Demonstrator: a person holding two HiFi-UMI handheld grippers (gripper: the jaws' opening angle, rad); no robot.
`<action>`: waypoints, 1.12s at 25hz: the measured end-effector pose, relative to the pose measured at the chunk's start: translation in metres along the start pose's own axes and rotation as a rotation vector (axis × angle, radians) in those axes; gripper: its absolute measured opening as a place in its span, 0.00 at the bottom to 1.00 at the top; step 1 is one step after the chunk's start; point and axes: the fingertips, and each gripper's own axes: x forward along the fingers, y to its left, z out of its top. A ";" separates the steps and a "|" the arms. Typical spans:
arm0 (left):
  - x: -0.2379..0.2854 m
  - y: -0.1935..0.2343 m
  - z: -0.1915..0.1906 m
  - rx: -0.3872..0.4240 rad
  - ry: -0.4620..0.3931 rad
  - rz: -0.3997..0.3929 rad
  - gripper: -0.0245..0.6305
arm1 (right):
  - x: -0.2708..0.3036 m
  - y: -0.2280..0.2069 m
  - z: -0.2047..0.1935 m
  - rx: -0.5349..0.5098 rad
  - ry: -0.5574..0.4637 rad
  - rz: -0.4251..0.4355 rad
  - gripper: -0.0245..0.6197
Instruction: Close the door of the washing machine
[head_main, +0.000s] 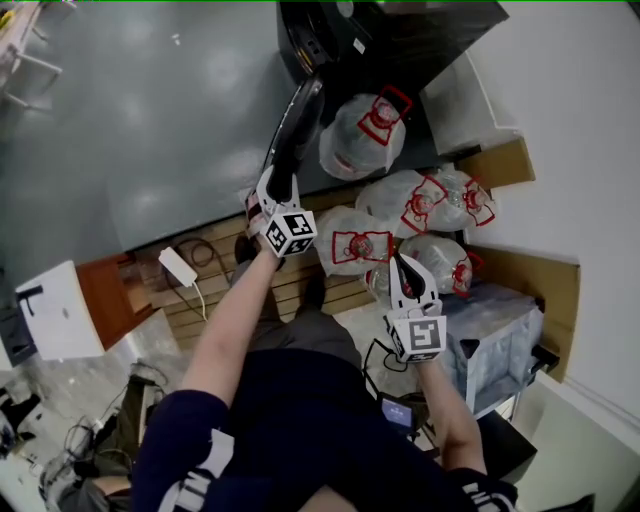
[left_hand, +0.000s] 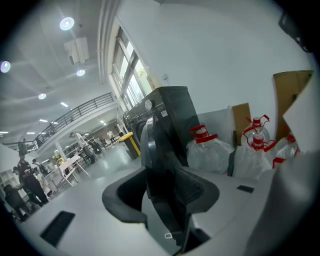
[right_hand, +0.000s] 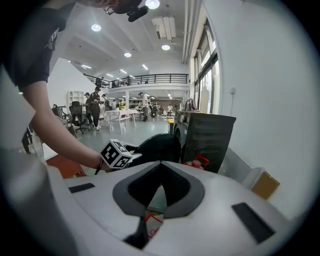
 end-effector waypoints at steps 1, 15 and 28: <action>0.002 0.007 -0.003 0.009 -0.007 -0.017 0.32 | 0.006 0.007 0.009 -0.001 -0.008 0.010 0.07; 0.064 0.141 -0.039 0.112 -0.033 -0.275 0.31 | 0.116 0.134 0.155 0.057 -0.050 0.042 0.07; 0.146 0.223 -0.049 0.164 0.024 -0.348 0.31 | 0.181 0.153 0.212 0.029 -0.042 0.134 0.07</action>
